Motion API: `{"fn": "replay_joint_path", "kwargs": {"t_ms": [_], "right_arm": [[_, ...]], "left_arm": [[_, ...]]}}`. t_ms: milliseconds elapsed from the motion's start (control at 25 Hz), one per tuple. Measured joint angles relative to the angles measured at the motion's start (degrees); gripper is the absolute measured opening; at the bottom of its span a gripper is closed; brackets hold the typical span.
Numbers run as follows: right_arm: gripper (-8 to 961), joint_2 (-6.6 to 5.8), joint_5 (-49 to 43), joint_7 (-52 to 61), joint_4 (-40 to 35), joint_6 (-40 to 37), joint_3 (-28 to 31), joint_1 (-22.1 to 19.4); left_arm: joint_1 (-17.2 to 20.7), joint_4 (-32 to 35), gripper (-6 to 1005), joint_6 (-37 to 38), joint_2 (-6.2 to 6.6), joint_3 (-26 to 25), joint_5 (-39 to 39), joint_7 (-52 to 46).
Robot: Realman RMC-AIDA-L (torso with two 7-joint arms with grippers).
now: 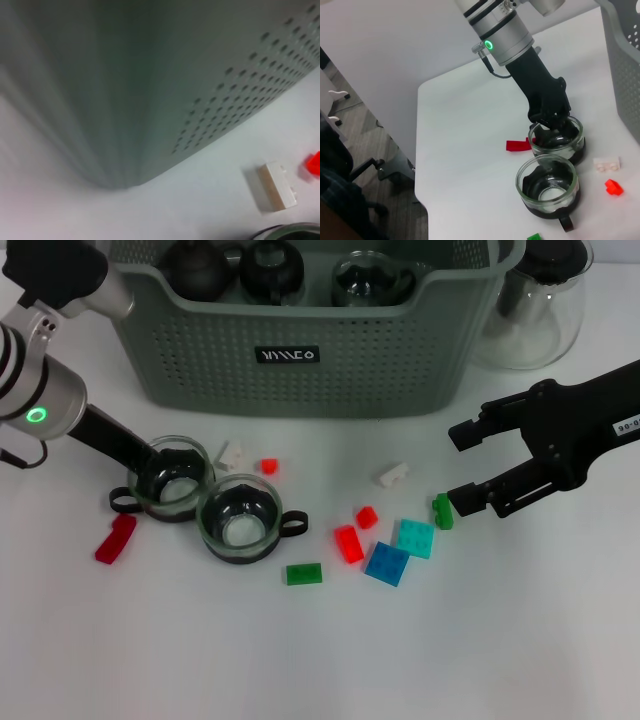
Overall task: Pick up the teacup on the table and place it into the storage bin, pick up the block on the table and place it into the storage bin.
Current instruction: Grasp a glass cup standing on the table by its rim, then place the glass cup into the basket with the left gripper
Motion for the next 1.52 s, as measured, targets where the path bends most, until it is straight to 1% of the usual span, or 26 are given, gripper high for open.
{"fn": "replay_joint_path", "kwargs": {"t_ms": [80,320,480,560,680,760,800,920,1000,1080,1160,1280,1400,1440,1480,1520], "right_arm": [[945,0.00,0.0,0.0,0.0,0.0,0.0,0.0],[945,-0.15,0.0,0.0,0.0,-0.1,0.0,0.0],[945,-1.03,-0.5,0.7,-0.1,-1.0,0.0,0.7],[945,-1.99,-0.7,1.1,-0.2,-1.7,0.2,1.1],[945,-4.11,-0.7,2.3,0.0,-3.5,0.9,1.9],[944,-5.78,-0.7,3.5,0.1,-4.9,1.5,2.4],[944,-6.39,-0.7,4.0,0.1,-5.2,1.7,2.4],[944,-8.80,-0.7,5.8,1.0,-5.4,1.5,2.6],[944,-9.94,-0.8,6.3,2.2,-5.4,1.4,2.7],[944,-10.51,-0.9,6.6,2.9,-5.4,1.4,2.6],[944,-10.82,-1.5,6.8,2.9,-5.4,1.6,2.4],[944,-11.36,-2.2,7.8,3.0,-5.4,1.8,1.9],[944,-11.80,-2.3,8.6,3.0,-5.4,1.8,1.5],[944,-11.87,-2.3,8.8,3.0,-5.4,1.8,1.4],[944,-11.90,-2.4,9.0,3.0,-5.5,1.8,1.4],[944,-11.89,-2.7,9.2,2.9,-5.4,1.8,1.4]], "left_arm": [[0.1,0.1,105,-0.1,-0.03,0.1,0.0,0.0],[0.2,1.1,76,0.4,-0.06,-0.6,-0.2,-0.2],[0.8,7.5,57,5.6,-0.15,-3.8,-2.2,-0.3],[1.3,11.8,52,9.9,0.10,-6.4,-6.0,-0.3],[1.5,16.2,52,16.5,0.76,-10.2,-13.6,-0.3],[1.2,18.5,52,20.1,0.94,-11.8,-18.5,-0.4],[1.0,19.7,52,22.0,0.99,-12.6,-21.6,-0.6],[0.2,22.0,52,25.3,1.08,-13.3,-29.1,-1.6],[-1.2,22.9,52,25.9,1.15,-13.0,-33.4,-2.2],[-3.3,23.2,52,25.4,1.26,-12.7,-35.7,-2.6],[-5.6,23.1,52,23.6,1.38,-12.3,-35.6,-3.0],[-9.2,21.8,52,16.6,1.95,-8.9,-30.7,-5.2],[-12.6,17.5,52,9.3,3.11,-5.3,-25.7,-7.6],[-14.4,14.3,52,6.2,3.76,-4.3,-23.6,-8.5],[-15.4,12.3,53,4.7,4.12,-3.9,-22.5,-8.9],[-17.2,8.5,53,1.8,4.73,-3.7,-20.5,-9.4]]}}
